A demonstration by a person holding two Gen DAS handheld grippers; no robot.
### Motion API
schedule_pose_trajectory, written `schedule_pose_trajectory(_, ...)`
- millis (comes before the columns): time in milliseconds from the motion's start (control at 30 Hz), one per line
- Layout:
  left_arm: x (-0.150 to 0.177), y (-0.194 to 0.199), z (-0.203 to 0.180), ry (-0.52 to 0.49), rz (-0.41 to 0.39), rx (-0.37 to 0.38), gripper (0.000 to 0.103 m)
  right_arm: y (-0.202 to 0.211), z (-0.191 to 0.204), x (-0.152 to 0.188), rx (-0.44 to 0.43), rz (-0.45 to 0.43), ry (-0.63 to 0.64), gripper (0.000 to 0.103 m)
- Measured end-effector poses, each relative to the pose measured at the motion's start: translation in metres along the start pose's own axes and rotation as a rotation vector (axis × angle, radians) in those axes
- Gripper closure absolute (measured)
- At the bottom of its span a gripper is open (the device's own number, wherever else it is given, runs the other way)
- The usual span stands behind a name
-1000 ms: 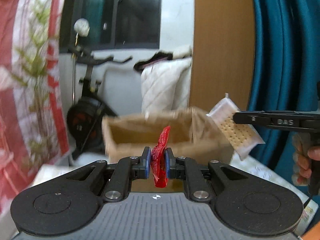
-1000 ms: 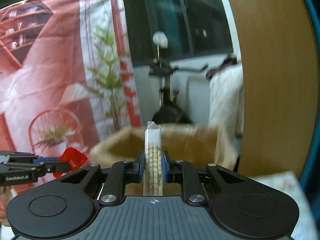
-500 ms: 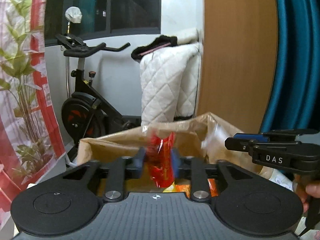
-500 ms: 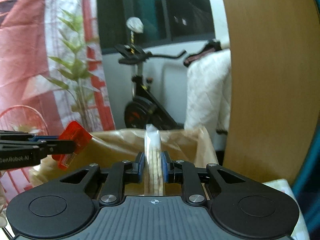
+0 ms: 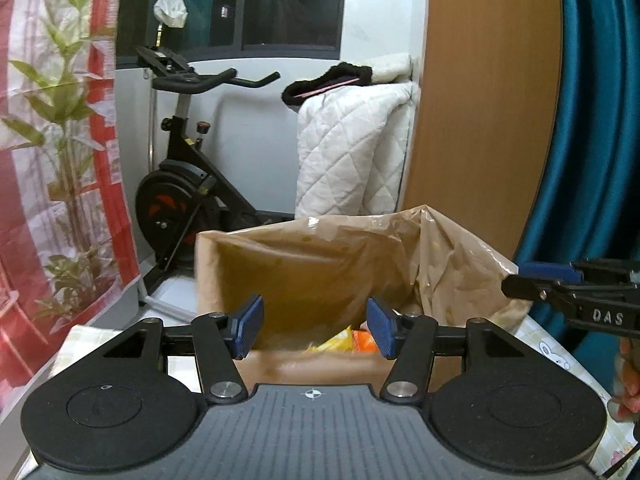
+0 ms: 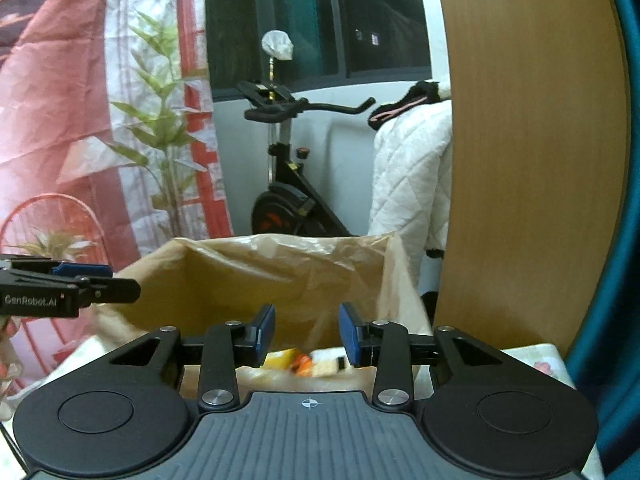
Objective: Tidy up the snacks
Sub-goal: 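Carry both packets over the box and open both tools to drop them, then return both tools from the box to the snack pile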
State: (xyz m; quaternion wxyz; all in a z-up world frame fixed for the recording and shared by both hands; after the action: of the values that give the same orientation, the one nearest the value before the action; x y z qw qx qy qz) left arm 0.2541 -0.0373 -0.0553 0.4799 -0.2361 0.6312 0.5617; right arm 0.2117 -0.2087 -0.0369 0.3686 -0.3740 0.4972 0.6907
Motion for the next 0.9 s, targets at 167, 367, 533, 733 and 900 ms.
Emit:
schedule_pose_trajectory(167, 0.020, 0.040, 0.004, 0.016, 0.003, -0.015, 0.044, 0.032, 0.023, 0.024, -0.054, 0.004, -0.024, 0.070)
schedule_pose_trajectory(367, 0.071, 0.072, -0.007, 0.014, 0.048, -0.005, 0.044, 0.059, 0.040, 0.071, -0.085, 0.045, -0.031, 0.070)
schedule_pose_trajectory(533, 0.121, 0.079, -0.022, 0.024, 0.111, 0.034, 0.044, 0.068, 0.043, 0.118, -0.082, 0.112, -0.055, 0.069)
schedule_pose_trajectory(733, 0.162, 0.077, -0.035, 0.071, 0.162, 0.068, 0.045, 0.075, 0.038, 0.168, -0.048, 0.185, -0.076, 0.070)
schedule_pose_trajectory(900, 0.184, 0.078, -0.049, 0.078, 0.187, 0.102, 0.046, 0.083, 0.030, 0.198, -0.025, 0.230, -0.105, 0.069)
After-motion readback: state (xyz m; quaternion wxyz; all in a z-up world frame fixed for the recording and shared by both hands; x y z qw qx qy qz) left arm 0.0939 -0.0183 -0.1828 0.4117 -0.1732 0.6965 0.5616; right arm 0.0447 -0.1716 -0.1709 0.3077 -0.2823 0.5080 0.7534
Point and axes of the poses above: each gripper's, at about its wrist camera, not at the fingertips, and y roughly against the way its jaws point, z to its left, x to its underside, the point moved 9 cm from there along -y, roughly the way its jaws point, and after that the axes turned 8 degrees about -y, right-handed, at the moved point
